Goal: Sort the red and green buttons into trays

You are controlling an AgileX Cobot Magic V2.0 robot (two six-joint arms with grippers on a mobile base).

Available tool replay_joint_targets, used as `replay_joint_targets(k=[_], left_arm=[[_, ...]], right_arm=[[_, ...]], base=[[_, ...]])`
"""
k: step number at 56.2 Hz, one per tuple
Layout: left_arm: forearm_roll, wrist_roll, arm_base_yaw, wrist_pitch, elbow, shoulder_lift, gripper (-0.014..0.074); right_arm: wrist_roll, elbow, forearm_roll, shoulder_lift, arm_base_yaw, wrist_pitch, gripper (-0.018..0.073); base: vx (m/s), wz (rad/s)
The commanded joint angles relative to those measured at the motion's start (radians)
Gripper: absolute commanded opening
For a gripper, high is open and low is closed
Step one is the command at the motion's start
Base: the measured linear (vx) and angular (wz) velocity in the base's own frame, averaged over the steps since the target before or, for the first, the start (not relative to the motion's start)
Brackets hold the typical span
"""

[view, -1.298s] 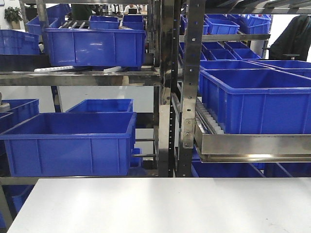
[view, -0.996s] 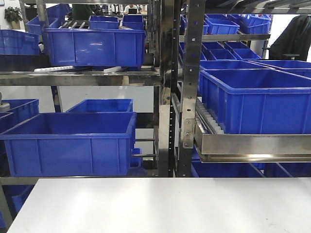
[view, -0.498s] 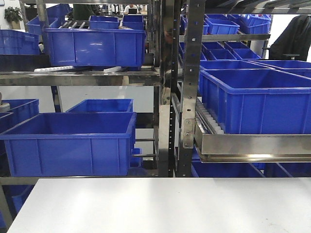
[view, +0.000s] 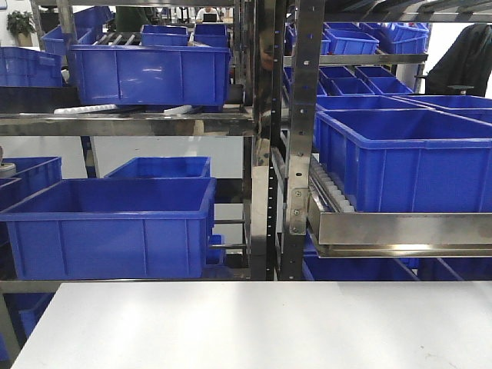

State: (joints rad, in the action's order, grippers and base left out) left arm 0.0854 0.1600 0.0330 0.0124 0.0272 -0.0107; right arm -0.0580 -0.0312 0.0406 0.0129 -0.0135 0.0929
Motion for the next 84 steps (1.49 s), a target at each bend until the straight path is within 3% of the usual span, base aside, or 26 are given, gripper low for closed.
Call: replay_joint_targets(k=[1, 38, 49, 54, 61, 69, 84], left_arm=[[-0.007, 0.005, 0.002, -0.082, -0.021, -0.015, -0.0006], [-0.007, 0.005, 0.002, -0.124, -0.021, -0.015, -0.0006], [-0.016, 0.009, 0.002, -0.291, -0.025, -0.015, -0.0006], [-0.032, 0.062, 0.003, -0.314, -0.102, -0.012, -0.0006], [0.068, 0.028, 0.003, -0.159, -0.314, 0.049, -0.0006], [0.207, 0.01, 0.003, -0.012, -0.485, 0.189, -0.0003], [0.195, 0.054, 0.003, 0.145, -0.503, 0.412, 0.0022]], right_arm=[[0.006, -0.013, 0.001, 0.009, 0.005, -0.087, -0.0009], [0.006, -0.013, -0.001, 0.009, 0.005, -0.093, -0.0009], [-0.029, 0.088, -0.058, 0.009, 0.005, -0.055, -0.0009], [-0.029, 0.182, -0.052, 0.001, 0.005, 0.012, -0.0009], [-0.029, 0.345, -0.007, -0.07, 0.005, 0.136, -0.0009], [-0.029, 0.44, 0.036, -0.185, 0.005, 0.148, -0.0007], [-0.039, 0.443, 0.054, -0.38, 0.005, 0.17, 0.0021]], base=[[0.0, 0.0], [0.0, 0.0], [0.0, 0.0], [0.0, 0.0], [0.0, 0.0], [0.0, 0.0], [0.0, 0.0]])
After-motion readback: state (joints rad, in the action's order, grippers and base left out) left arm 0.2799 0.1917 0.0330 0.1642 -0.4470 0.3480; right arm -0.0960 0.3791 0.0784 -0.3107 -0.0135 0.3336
